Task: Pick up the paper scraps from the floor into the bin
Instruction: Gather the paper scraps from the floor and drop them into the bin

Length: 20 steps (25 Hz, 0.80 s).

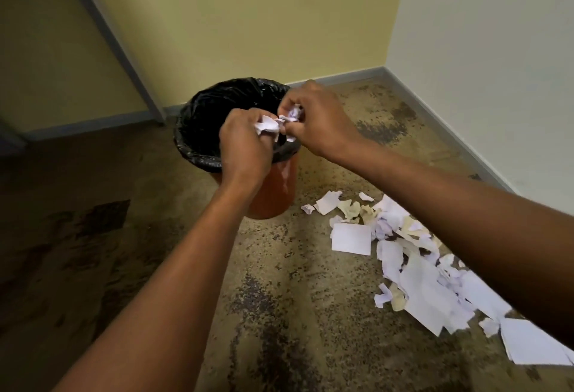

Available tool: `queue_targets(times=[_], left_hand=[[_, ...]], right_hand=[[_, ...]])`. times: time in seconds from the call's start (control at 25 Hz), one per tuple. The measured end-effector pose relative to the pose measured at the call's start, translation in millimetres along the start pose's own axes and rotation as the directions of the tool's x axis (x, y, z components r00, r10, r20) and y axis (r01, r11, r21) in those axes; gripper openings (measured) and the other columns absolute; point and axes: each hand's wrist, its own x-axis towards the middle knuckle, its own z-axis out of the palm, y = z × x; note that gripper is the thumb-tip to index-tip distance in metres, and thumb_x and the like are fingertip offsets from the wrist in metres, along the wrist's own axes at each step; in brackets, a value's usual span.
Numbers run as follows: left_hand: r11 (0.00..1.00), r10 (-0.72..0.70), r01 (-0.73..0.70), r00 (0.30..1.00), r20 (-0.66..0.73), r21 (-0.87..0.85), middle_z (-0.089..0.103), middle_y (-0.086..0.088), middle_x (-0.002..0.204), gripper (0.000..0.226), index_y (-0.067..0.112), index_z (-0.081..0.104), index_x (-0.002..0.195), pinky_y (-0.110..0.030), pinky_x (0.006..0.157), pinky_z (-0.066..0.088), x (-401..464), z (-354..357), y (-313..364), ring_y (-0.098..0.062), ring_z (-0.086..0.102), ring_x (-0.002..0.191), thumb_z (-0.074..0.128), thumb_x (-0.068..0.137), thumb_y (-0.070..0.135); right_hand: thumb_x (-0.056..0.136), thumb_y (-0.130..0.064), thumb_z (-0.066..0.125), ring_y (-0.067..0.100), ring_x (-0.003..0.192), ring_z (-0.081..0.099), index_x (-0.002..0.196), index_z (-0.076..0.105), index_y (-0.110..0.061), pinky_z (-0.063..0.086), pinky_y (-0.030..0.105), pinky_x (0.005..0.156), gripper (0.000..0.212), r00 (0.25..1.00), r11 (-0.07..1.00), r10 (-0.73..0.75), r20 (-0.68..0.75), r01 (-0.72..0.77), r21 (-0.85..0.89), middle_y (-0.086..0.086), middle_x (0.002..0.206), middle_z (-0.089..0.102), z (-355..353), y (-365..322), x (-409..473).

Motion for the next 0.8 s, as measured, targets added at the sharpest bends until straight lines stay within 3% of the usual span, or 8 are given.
queue_targets(times=[0.08,0.2,0.4,0.52,0.64,0.8], left_hand=[[0.996,-0.086,0.086,0.996,-0.014,0.023,0.072,-0.002,0.095,0.015,0.018,0.076,0.101,-0.025,0.062,0.045,12.1,-6.7,-16.0,-0.015,0.065,0.082,0.068,0.088,0.015],[0.978,-0.209,0.208,0.978,0.024,0.034,0.074,-0.005,0.102,0.023,0.013,0.075,0.109,-0.023,0.071,0.043,19.1,-11.1,-32.0,-0.019,0.067,0.093,0.07,0.086,0.011],[0.931,-0.364,0.364,0.917,0.164,0.033,0.059,-0.009,0.137,0.062,0.013,0.056,0.139,-0.029,0.097,0.044,17.7,-8.6,-50.8,-0.024,0.056,0.125,0.08,0.081,0.015],[0.932,-0.361,0.359,0.915,0.18,0.045,0.052,-0.009,0.143,0.069,0.017,0.05,0.144,-0.027,0.091,0.042,19.8,-8.9,-51.1,-0.025,0.052,0.128,0.081,0.082,0.015],[0.936,-0.351,0.344,0.918,0.182,0.069,0.048,-0.007,0.146,0.067,0.02,0.049,0.145,-0.027,0.095,0.042,23.2,-9.8,-44.4,-0.024,0.05,0.13,0.078,0.085,0.014],[0.993,-0.093,0.081,0.986,0.136,0.091,0.048,-0.007,0.142,0.056,0.017,0.053,0.141,-0.028,0.104,0.039,8.4,7.8,-7.9,-0.022,0.048,0.13,0.071,0.088,0.009]], right_hand=[[0.071,-0.018,0.08,0.014,0.084,0.05,0.087,0.067,-0.021,0.032,0.024,0.067,0.02,1.0,1.0,0.008,0.013,-0.008,-0.005,0.001,0.097,0.055,25.4,-7.5,22.8],[0.073,-0.017,0.079,0.02,0.09,0.054,0.09,0.065,-0.021,0.034,0.025,0.072,0.022,0.997,0.998,0.061,0.056,-0.06,-0.015,0.004,0.103,0.054,57.2,-8.7,40.7],[0.073,-0.022,0.083,0.025,0.102,0.055,0.118,0.059,-0.018,0.046,0.035,0.087,0.051,0.98,0.995,0.086,0.177,-0.077,-0.059,0.009,0.121,0.053,77.6,-0.5,40.5],[0.071,-0.023,0.084,0.026,0.118,0.053,0.13,0.054,-0.02,0.045,0.039,0.1,0.066,0.978,0.996,0.079,0.195,-0.069,-0.058,0.007,0.131,0.054,75.5,3.7,39.3],[0.071,-0.021,0.083,0.025,0.121,0.053,0.133,0.053,-0.021,0.046,0.042,0.101,0.069,0.983,0.997,0.047,0.177,-0.036,-0.067,0.006,0.134,0.054,65.2,5.3,38.0],[0.071,-0.018,0.081,0.024,0.112,0.054,0.13,0.055,-0.018,0.046,0.034,0.091,0.064,0.99,0.988,-0.007,0.138,0.028,-0.149,0.008,0.128,0.055,20.0,20.8,23.6]])
